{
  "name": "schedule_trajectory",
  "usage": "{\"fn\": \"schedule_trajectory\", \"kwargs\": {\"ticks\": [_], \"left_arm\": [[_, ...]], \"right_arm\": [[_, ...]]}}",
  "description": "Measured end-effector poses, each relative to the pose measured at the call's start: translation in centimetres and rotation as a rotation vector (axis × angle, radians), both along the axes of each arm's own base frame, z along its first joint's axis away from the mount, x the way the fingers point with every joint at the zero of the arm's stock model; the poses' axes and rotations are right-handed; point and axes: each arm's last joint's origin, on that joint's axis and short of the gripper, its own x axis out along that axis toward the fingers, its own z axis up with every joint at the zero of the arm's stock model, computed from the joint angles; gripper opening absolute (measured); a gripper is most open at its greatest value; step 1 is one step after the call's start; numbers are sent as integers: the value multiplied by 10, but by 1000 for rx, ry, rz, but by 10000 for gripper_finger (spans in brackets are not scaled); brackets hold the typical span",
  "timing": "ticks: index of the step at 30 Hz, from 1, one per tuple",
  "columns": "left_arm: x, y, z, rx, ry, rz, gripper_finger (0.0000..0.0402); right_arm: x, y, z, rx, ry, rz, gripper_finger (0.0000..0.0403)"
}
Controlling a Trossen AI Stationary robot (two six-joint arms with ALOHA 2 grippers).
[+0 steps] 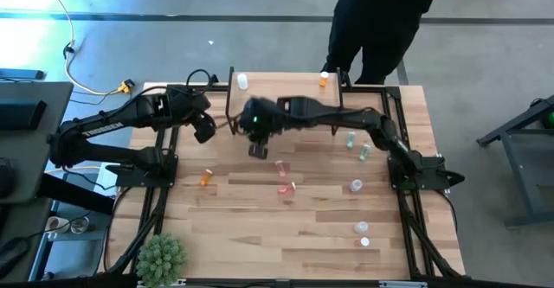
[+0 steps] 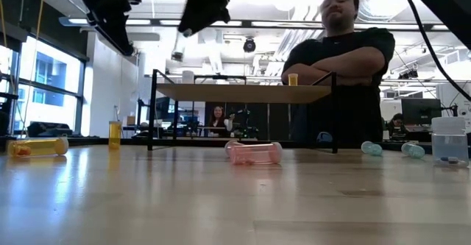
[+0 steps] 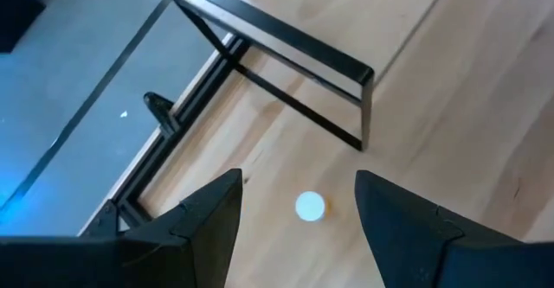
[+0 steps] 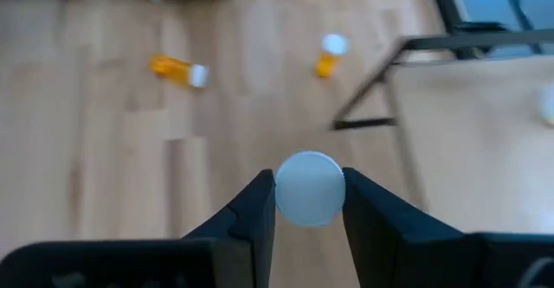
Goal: Pick and place medicine bottles onto shelf by color
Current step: Put the bottom blue pill bottle on the shelf
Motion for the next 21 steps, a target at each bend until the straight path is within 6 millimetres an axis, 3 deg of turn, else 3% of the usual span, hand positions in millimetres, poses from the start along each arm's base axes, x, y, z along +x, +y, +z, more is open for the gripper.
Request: {"fn": "schedule_trajectory", "kwargs": {"ticks": [12,21], "left_arm": [[-2,4,0,-21,-55,93,216],[-2,5,1,-42,-124,179,216]], "right_arm": [[-39,-110,18,-79,34,-48,99],[-94,-177,35,-48,80,-154,107]]}}
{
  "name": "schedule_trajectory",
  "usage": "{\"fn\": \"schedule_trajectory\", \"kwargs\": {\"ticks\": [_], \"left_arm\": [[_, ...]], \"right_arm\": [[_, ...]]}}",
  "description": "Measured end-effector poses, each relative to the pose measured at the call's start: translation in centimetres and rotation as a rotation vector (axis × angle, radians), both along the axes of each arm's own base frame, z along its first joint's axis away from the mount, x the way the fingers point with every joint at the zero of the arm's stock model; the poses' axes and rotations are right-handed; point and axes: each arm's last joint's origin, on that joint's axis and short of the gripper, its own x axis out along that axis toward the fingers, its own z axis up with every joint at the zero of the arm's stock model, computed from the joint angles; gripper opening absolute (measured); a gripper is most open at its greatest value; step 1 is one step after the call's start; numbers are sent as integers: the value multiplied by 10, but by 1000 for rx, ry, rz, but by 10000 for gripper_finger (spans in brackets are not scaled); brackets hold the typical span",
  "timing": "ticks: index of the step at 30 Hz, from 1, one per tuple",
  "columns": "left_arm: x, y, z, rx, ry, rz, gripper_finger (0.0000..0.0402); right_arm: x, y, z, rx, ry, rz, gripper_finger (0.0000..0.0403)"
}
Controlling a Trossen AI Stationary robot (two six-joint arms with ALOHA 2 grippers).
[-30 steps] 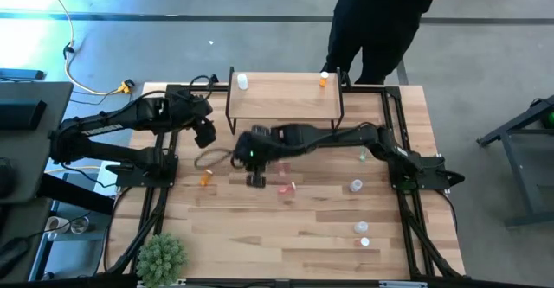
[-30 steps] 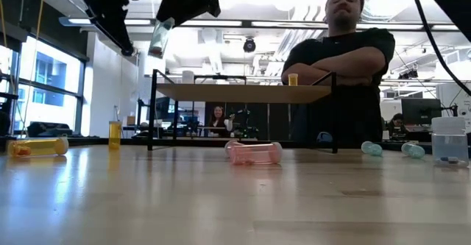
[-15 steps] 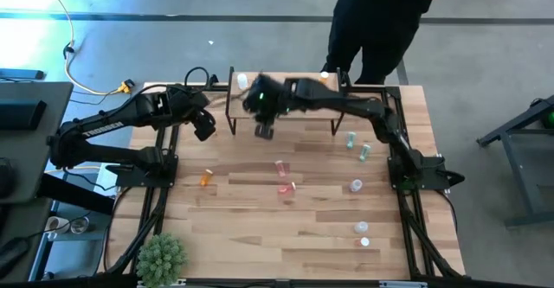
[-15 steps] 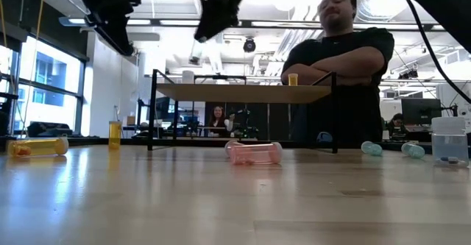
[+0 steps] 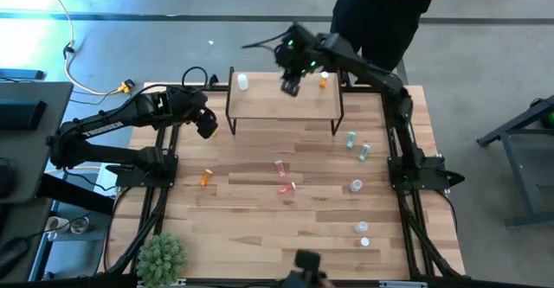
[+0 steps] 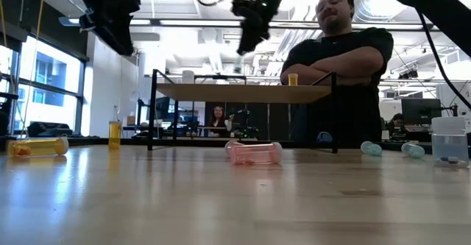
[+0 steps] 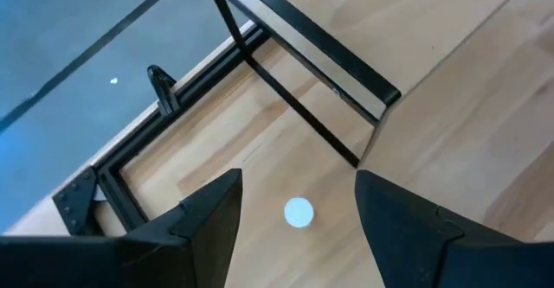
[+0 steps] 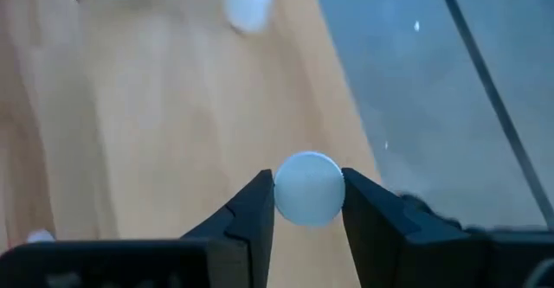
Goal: Pick and place medicine bottles onto shelf by color
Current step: Put the bottom blue pill bottle on the shelf
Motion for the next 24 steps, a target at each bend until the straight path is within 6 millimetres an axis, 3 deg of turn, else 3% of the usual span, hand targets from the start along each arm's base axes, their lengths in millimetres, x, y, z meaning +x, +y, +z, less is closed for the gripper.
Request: {"fn": "schedule_trajectory", "kwargs": {"ticks": [4,10,17,24], "left_arm": [[3,1,2,5,-57,20,216],[9,4,7,29,-160,22,216],[15,7,13,56,-261,44,216],[17,8,15,69,-288,43,216]], "right_arm": [[-25,-21,2,48,37,-15,108],[-48,-42,-1,121,68,-24,109],[-50,-42,-3,146,72,-7,109],[-44,-42,-28,198,123,3,109]]}}
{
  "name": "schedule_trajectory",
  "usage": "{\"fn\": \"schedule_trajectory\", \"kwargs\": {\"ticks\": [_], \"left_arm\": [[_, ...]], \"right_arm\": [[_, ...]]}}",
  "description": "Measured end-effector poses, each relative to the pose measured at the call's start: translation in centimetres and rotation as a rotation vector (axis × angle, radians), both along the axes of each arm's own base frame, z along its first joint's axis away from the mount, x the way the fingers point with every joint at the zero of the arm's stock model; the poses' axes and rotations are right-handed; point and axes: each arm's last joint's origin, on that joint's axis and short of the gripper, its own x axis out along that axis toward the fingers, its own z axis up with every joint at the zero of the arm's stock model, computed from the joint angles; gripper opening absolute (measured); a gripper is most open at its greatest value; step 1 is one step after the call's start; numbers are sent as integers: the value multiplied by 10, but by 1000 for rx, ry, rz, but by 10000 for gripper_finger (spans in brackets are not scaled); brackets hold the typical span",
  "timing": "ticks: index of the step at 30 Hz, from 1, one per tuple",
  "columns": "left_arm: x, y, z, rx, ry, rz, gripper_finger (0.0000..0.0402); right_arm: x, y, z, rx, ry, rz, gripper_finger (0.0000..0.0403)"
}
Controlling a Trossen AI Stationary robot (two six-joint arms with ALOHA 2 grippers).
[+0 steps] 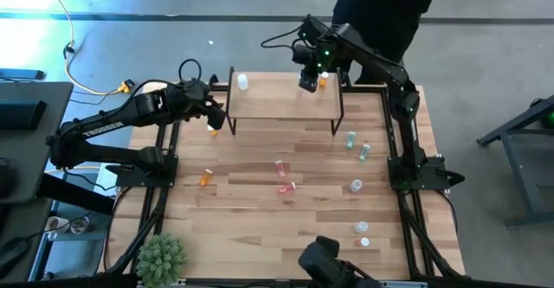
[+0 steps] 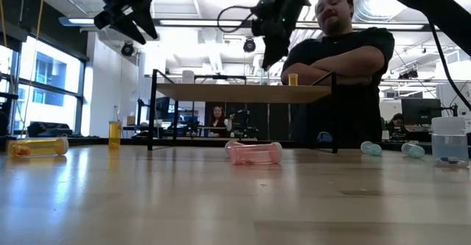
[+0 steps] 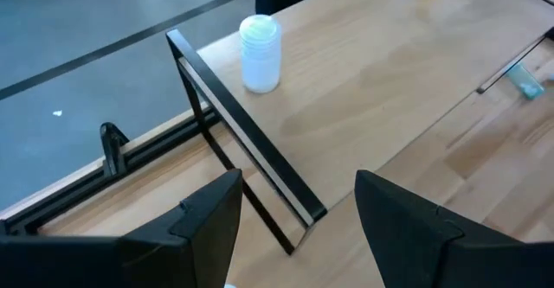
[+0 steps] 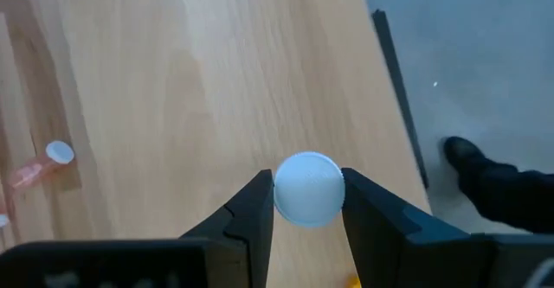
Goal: Pick and place medicine bottles onto shelf by color
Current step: Put the bottom blue pill bottle on the shelf
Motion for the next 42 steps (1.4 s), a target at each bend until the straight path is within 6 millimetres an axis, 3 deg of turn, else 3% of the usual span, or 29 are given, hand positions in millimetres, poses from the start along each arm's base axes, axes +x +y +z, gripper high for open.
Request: {"fn": "schedule_trajectory", "kwargs": {"ticks": [42], "left_arm": [[0,0,0,2,20,-41,216]], "right_arm": [[6,-3,-18,-20,25,-72,110]]}}
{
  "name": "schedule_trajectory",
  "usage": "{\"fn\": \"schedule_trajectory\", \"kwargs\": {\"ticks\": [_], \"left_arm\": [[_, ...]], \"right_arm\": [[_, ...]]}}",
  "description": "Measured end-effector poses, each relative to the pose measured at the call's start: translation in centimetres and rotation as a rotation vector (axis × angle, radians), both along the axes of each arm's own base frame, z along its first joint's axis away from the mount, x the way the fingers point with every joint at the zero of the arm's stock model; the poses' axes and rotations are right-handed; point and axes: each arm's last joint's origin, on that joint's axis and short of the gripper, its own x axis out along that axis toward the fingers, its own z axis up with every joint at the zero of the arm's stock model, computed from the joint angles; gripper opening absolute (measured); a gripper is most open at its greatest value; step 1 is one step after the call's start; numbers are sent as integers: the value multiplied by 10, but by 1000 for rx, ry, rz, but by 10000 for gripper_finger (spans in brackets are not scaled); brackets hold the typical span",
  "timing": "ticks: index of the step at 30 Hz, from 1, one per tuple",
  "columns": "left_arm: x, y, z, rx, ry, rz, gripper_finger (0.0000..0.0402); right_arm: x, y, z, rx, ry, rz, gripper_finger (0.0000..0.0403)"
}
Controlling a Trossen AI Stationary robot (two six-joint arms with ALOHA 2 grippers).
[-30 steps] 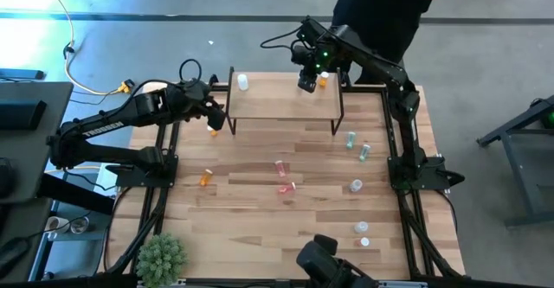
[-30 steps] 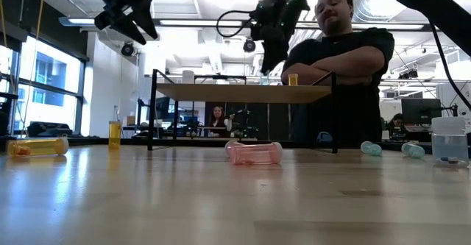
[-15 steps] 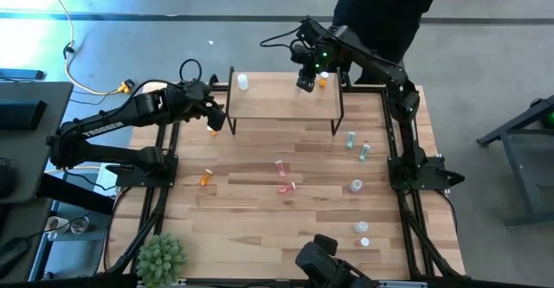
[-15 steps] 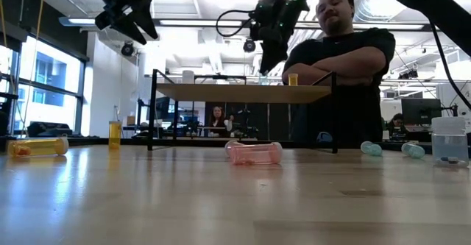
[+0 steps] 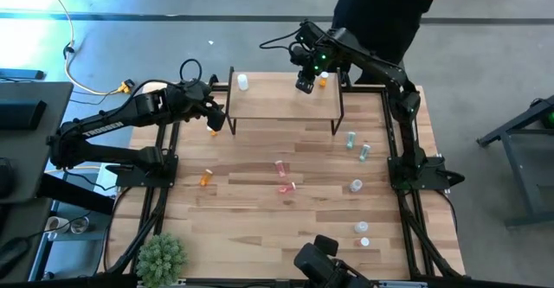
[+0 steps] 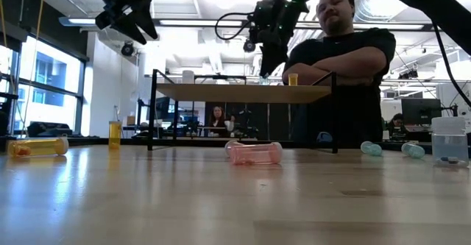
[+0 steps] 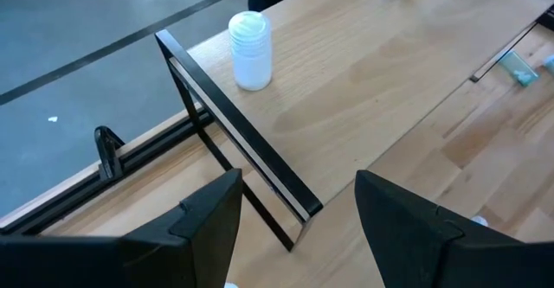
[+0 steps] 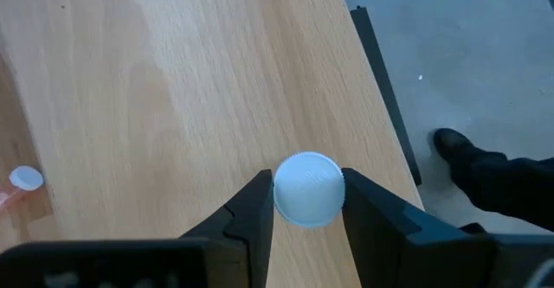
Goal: Pick and place medicine bottles onto shelf by color
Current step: Put the bottom blue pill bottle on the shelf
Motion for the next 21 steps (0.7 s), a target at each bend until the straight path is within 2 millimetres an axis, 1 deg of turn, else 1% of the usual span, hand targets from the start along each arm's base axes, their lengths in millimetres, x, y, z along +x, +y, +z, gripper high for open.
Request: {"fn": "schedule_trajectory", "kwargs": {"ticks": [10,13,16,21], "left_arm": [[0,0,0,2,3,-4,216],[0,0,0,2,4,-4,216],[0,0,0,2,4,-4,216],[0,0,0,2,4,-4,216]], "right_arm": [[1,-1,0,-4,-8,-11,113],[1,-2,-1,-13,-5,-15,126],[2,-3,-6,-3,12,-16,144],[2,-2,-4,-11,1,-12,163]]}}
